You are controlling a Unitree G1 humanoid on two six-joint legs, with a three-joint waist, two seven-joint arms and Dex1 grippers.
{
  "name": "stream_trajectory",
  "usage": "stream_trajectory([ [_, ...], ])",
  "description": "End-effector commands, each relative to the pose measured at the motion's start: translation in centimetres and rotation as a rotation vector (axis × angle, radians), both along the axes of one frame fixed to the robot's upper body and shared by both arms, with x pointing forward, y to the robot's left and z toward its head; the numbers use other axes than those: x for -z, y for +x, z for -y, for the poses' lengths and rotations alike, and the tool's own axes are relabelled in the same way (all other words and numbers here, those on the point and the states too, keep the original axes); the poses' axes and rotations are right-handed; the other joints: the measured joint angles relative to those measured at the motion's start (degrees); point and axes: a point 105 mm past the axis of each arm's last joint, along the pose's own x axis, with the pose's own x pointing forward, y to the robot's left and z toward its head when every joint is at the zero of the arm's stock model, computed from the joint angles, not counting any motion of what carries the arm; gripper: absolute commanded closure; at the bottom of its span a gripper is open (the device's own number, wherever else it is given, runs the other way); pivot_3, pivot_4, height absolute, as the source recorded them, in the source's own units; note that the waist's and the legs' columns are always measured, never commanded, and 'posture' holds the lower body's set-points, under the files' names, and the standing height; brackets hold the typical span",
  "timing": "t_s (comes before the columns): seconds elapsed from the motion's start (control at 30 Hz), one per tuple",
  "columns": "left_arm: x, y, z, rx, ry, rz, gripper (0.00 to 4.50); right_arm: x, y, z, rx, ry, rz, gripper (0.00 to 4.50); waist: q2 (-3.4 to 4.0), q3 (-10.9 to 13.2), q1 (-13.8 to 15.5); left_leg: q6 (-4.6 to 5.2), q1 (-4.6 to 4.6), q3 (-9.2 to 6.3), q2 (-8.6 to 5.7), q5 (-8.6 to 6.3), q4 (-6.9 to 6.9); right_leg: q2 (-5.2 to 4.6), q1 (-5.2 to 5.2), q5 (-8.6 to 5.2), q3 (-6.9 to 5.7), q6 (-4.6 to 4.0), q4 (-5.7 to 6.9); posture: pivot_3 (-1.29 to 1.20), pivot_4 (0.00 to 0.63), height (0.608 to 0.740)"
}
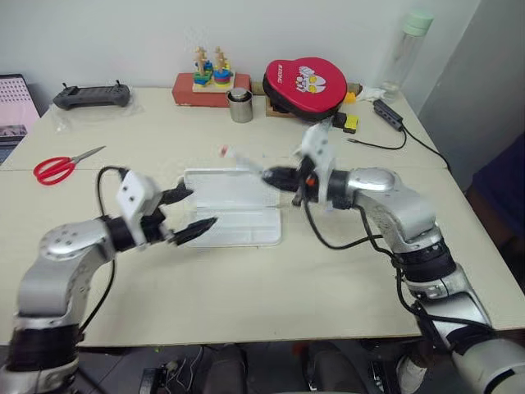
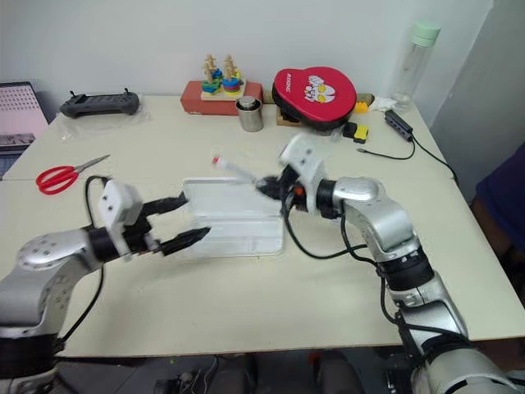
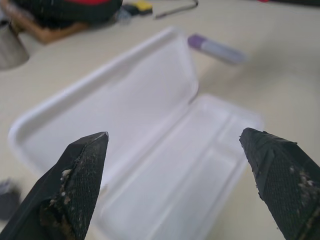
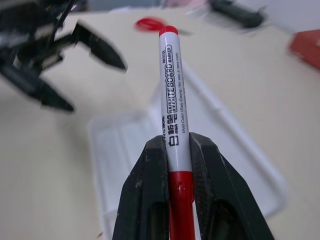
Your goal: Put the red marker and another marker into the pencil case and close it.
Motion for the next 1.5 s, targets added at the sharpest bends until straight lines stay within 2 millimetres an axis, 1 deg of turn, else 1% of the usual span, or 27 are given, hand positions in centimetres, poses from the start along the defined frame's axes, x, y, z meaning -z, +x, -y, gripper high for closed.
stream_trajectory([
  [0.03,-1.0,-0.8,-0.7,0.002,0.007,0.028,0.00,1.7,1.3,-1.0,-0.075,-0.129,0.060,4.22,0.00,0.0,0.3,0.00,0.01,0.02,0.00,0.00,0.00,-0.01,0.01,-0.02,0.02,0.04,0.00,0.00,0.150,0.740],
  [0.13,-1.0,-0.9,-0.9,-0.022,-0.007,0.036,0.00,2.8,2.2,-1.5,-0.086,-0.167,0.061,4.22,-0.01,0.0,0.4,-0.01,0.05,0.16,-0.01,0.00,0.01,-0.05,0.02,-0.04,0.12,0.24,-0.02,0.00,0.150,0.740],
  [0.2,-1.0,-1.3,-0.6,-0.027,-0.028,0.034,0.00,3.4,2.7,-1.7,-0.096,-0.193,0.060,4.22,-0.02,0.0,0.4,-0.01,0.04,0.15,0.00,0.00,0.00,-0.04,0.00,0.09,0.10,0.01,0.00,0.00,0.150,0.740],
  [0.33,-0.8,-1.6,-0.4,-0.046,-0.027,0.036,0.00,4.8,2.9,-1.9,-0.132,-0.236,0.044,4.22,-0.03,0.0,0.4,-0.02,0.06,0.13,0.00,-0.01,-0.13,-0.04,0.00,0.07,0.09,-0.02,0.00,0.00,0.150,0.740],
  [0.4,-0.9,-1.7,-0.2,-0.047,-0.030,0.038,0.00,5.0,2.9,-2.2,-0.140,-0.230,0.032,3.52,-0.02,0.0,0.4,-0.02,0.08,0.12,0.00,-0.01,-0.18,-0.04,0.00,0.05,0.07,-0.06,0.00,0.00,0.150,0.740],
  [0.43,-0.9,-1.8,0.0,-0.047,-0.033,0.038,0.00,4.9,2.8,-2.4,-0.143,-0.212,0.022,3.45,-0.02,0.0,0.4,-0.02,0.08,0.13,0.00,-0.01,-0.20,-0.03,0.00,0.05,0.07,-0.06,0.00,0.00,0.150,0.740],
  [0.57,-0.9,-1.8,0.3,-0.056,-0.039,0.038,0.00,4.0,3.1,-2.8,-0.130,-0.156,0.005,2.44,-0.02,0.0,0.3,-0.02,0.14,0.13,0.01,-0.01,-0.22,-0.03,0.01,0.05,0.08,-0.07,0.03,0.00,0.150,0.740],
  [0.6,-1.0,-1.7,0.4,-0.058,-0.041,0.040,0.00,3.8,3.1,-2.8,-0.128,-0.142,0.004,2.13,-0.02,0.0,0.3,-0.02,0.15,0.13,0.01,-0.01,-0.22,-0.02,0.01,0.05,0.08,-0.07,0.04,0.00,0.150,0.740],
  [0.63,-1.0,-1.6,0.6,-0.049,-0.043,0.039,0.00,3.3,3.3,-2.9,-0.116,-0.117,0.011,1.97,-0.01,0.0,0.3,-0.02,0.15,0.13,0.01,-0.01,-0.22,-0.02,0.01,0.05,0.08,-0.07,0.04,0.00,0.150,0.740],
  [0.67,-1.2,-1.4,1.1,-0.034,-0.045,0.043,0.00,2.3,3.2,-2.8,-0.117,-0.072,0.008,1.73,-0.01,0.0,0.3,-0.02,0.16,0.13,0.01,-0.01,-0.21,-0.02,0.01,0.05,0.09,-0.07,0.04,0.00,0.150,0.740],
  [0.7,-1.4,-1.1,1.7,-0.017,-0.054,0.052,0.00,1.2,3.0,-2.6,-0.117,-0.022,0.002,1.41,-0.01,0.0,0.5,-0.02,0.17,0.13,0.01,-0.01,-0.21,-0.02,0.02,0.05,0.09,-0.07,0.04,0.00,0.150,0.740],
  [0.73,-1.6,-0.9,2.4,0.006,-0.067,0.058,0.00,0.0,2.9,-2.1,-0.107,0.032,0.000,1.21,0.00,0.0,0.6,-0.02,0.15,0.11,0.00,-0.01,-0.21,-0.02,0.02,0.05,0.06,-0.07,0.04,0.00,0.150,0.740],
  [0.77,-1.7,-0.7,3.3,0.034,-0.080,0.065,0.00,-1.2,2.9,-1.4,-0.080,0.091,0.000,0.89,0.04,0.0,1.1,-0.03,0.16,0.11,0.00,-0.01,-0.20,-0.02,0.05,0.05,0.06,-0.07,0.04,0.00,0.150,0.740],
  [0.8,-1.9,-0.5,4.1,0.056,-0.090,0.070,0.00,-2.1,2.9,-0.7,-0.053,0.133,0.000,0.64,0.05,0.1,1.3,-0.03,0.13,0.09,-0.02,0.00,-0.18,-0.03,0.05,0.06,0.06,-0.05,0.03,0.00,0.150,0.740],
  [0.83,-2.0,-0.2,5.2,0.085,-0.103,0.077,0.00,-3.1,2.7,0.5,-0.008,0.187,-0.002,0.43,0.00,0.0,1.3,-0.03,0.10,0.08,-0.03,0.00,-0.15,-0.04,0.06,0.06,0.05,-0.05,0.03,0.00,0.150,0.740],
  [0.87,-2.1,0.0,6.1,0.111,-0.113,0.084,0.00,-3.7,2.5,1.4,0.033,0.222,-0.004,0.11,0.00,0.0,1.6,-0.03,0.11,0.09,-0.03,0.00,-0.15,-0.04,0.09,0.07,0.06,-0.04,0.00,0.00,0.150,0.740],
  [0.9,-2.2,0.3,7.1,0.139,-0.127,0.090,0.00,-4.1,2.4,2.5,0.091,0.256,-0.010,0.03,-0.04,0.0,1.8,-0.04,0.06,-0.01,-0.08,0.00,-0.13,-0.07,0.10,0.07,-0.01,-0.04,0.02,0.00,0.150,0.740],
  [0.97,-2.4,0.6,9.0,0.191,-0.154,0.101,0.00,-4.2,2.1,4.5,0.212,0.288,-0.015,0.03,-0.07,0.0,2.0,-0.04,0.05,0.00,-0.08,0.00,-0.14,-0.07,0.12,0.07,-0.01,-0.04,-0.01,0.00,0.150,0.740],
  [1.0,-2.5,0.8,9.9,0.215,-0.164,0.112,0.00,-4.0,2.0,5.4,0.275,0.291,-0.002,0.03,-0.08,0.0,2.0,-0.04,0.04,0.00,-0.09,-0.01,-0.14,-0.07,0.12,0.07,0.00,-0.04,0.00,0.00,0.150,0.740],
  [1.07,-2.7,1.2,12.3,0.267,-0.192,0.123,0.00,-3.4,3.2,7.9,0.531,0.324,0.019,0.03,-0.06,0.0,1.7,-0.04,0.06,0.02,-0.08,0.00,-0.17,-0.05,0.09,0.07,0.02,-0.04,0.00,0.00,0.150,0.740],
  [1.1,-2.8,1.3,13.0,0.282,-0.199,0.125,0.00,-3.1,3.6,8.8,0.619,0.334,0.019,0.03,-0.06,0.0,1.6,-0.04,0.06,0.02,-0.08,0.00,-0.16,-0.05,0.09,0.07,0.02,-0.04,0.05,0.00,0.150,0.740],
  [1.17,-3.0,2.2,14.3,0.286,-0.214,0.137,0.00,-1.6,4.5,10.8,0.842,0.319,0.007,0.03,-0.04,0.0,0.8,-0.04,0.07,0.04,-0.06,0.00,-0.16,-0.02,0.05,0.07,0.09,-0.04,0.05,0.00,0.150,0.740],
  [1.23,-3.2,2.7,15.7,0.307,-0.229,0.148,0.00,0.5,5.0,12.3,1.025,0.309,-0.044,0.03,-0.04,0.0,0.4,-0.03,0.17,0.09,-0.05,0.00,-0.15,-0.01,0.06,0.07,0.16,-0.03,0.09,0.00,0.150,0.740],
  [1.27,-3.2,2.9,16.1,0.315,-0.231,0.151,0.00,1.2,5.0,12.6,1.072,0.303,-0.063,0.03,-0.04,0.0,0.3,-0.02,0.19,0.09,-0.05,0.01,-0.16,0.00,0.07,0.07,0.17,-0.03,0.10,0.00,0.150,0.740],
  [1.3,-3.2,3.2,16.3,0.313,-0.228,0.152,0.00,2.2,5.1,12.9,1.124,0.283,-0.088,0.03,-0.04,0.0,0.3,-0.02,0.22,0.09,-0.05,0.01,-0.16,0.01,0.08,0.07,0.17,-0.03,0.11,0.00,0.150,0.740],
  [1.37,-3.1,3.7,16.5,0.313,-0.216,0.154,0.00,4.0,5.0,12.6,1.165,0.254,-0.133,0.03,-0.04,0.0,0.2,-0.02,0.21,0.10,-0.06,0.01,-0.16,0.02,0.09,0.07,0.19,-0.03,0.10,0.00,0.150,0.740],
  [1.5,-3.1,4.7,16.2,0.297,-0.210,0.163,0.00,6.0,4.9,12.0,1.197,0.230,-0.189,0.03,-0.04,0.0,0.1,-0.02,0.16,0.14,-0.06,0.01,-0.17,0.02,0.07,0.07,0.23,-0.03,0.06,0.00,0.150,0.740],
])
